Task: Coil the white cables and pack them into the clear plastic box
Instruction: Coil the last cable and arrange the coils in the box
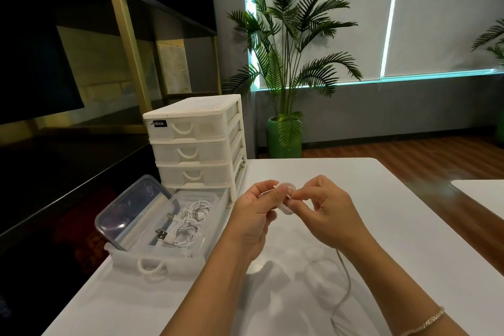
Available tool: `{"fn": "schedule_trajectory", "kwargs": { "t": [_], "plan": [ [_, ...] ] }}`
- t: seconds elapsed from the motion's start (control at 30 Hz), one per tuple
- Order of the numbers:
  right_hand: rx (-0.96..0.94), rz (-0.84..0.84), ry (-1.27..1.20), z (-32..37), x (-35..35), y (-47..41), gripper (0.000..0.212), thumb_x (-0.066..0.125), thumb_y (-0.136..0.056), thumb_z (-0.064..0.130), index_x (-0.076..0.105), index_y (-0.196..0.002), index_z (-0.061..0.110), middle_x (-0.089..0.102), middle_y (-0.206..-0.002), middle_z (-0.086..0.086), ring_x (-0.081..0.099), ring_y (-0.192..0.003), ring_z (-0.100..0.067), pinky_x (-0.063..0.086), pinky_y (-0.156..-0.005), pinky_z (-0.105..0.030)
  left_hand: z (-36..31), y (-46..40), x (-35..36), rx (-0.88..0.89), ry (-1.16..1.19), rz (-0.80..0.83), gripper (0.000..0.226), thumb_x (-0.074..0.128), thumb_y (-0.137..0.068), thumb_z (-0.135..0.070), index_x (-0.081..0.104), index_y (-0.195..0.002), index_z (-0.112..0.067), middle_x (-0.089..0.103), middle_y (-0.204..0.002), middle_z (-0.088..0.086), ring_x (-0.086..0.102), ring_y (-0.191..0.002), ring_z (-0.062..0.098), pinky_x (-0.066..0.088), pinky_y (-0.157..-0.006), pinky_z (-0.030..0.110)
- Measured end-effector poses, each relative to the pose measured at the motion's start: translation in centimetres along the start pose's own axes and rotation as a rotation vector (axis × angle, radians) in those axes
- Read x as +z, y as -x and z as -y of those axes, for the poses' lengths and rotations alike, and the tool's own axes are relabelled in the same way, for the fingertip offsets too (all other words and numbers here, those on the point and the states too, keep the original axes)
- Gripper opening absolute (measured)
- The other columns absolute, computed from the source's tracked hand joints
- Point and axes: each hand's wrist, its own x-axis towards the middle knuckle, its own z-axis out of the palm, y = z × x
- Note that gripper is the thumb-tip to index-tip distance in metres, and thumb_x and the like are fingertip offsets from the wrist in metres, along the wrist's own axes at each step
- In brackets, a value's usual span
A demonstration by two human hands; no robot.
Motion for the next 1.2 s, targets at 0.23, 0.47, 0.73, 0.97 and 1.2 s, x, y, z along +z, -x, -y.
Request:
{"fn": "schedule_trajectory", "kwargs": {
  "t": [0.23,0.47,0.73,0.97,1.2],
  "plan": [
    [0.089,0.027,-0.098,0.4,0.0,-0.1,0.016,0.057,-0.088,0.033,0.063,-0.080,0.020,0.051,-0.082,0.008,0.049,-0.072,-0.008,0.039,-0.063,-0.015,-0.4,0.2,-0.2,0.086,-0.118,-0.003,0.024,0.069,-0.077,-0.003,0.061,-0.095,-0.016,0.072,-0.084,0.000,0.062,-0.074,0.011,0.047,-0.066,0.018],
    [0.303,0.051,-0.434,0.4,-0.2,-0.1,0.036,0.059,-0.086,0.035,0.066,-0.073,0.002,0.066,-0.077,-0.015,0.054,-0.071,-0.021,0.045,-0.068,-0.036,0.1,0.3,0.2,0.329,-0.623,-0.114,0.023,0.073,-0.078,-0.011,0.063,-0.092,-0.026,0.070,-0.097,-0.002,0.065,-0.091,0.014,0.053,-0.081,0.023],
    [0.310,-0.061,-0.386,0.3,-0.6,0.0,0.031,0.068,-0.080,0.029,0.062,-0.059,0.006,0.065,-0.058,-0.005,0.061,-0.060,-0.016,0.050,-0.063,-0.031,0.5,0.3,0.3,0.457,-0.861,-0.198,0.024,0.071,-0.080,-0.017,0.065,-0.103,-0.022,0.066,-0.093,-0.010,0.059,-0.082,0.002,0.040,-0.062,-0.003],
    [0.271,-0.092,-0.443,0.6,-1.4,-0.3,0.029,0.070,-0.079,0.026,0.057,-0.059,0.009,0.059,-0.056,-0.005,0.059,-0.057,-0.018,0.047,-0.056,-0.026,0.9,-0.7,-1.5,0.425,-0.867,-0.322,0.022,0.068,-0.083,-0.013,0.065,-0.104,-0.018,0.064,-0.091,-0.008,0.055,-0.077,0.000,0.036,-0.063,-0.006],
    [0.199,-0.147,-0.389,0.5,-1.6,-0.2,0.023,0.071,-0.078,0.029,0.062,-0.064,0.013,0.059,-0.059,-0.001,0.055,-0.060,-0.018,0.051,-0.061,-0.031,1.3,-0.8,-1.3,0.428,-0.930,-0.331,0.030,0.063,-0.088,-0.015,0.065,-0.117,-0.022,0.066,-0.111,-0.001,0.052,-0.091,0.006,0.041,-0.084,0.015]
  ]
}}
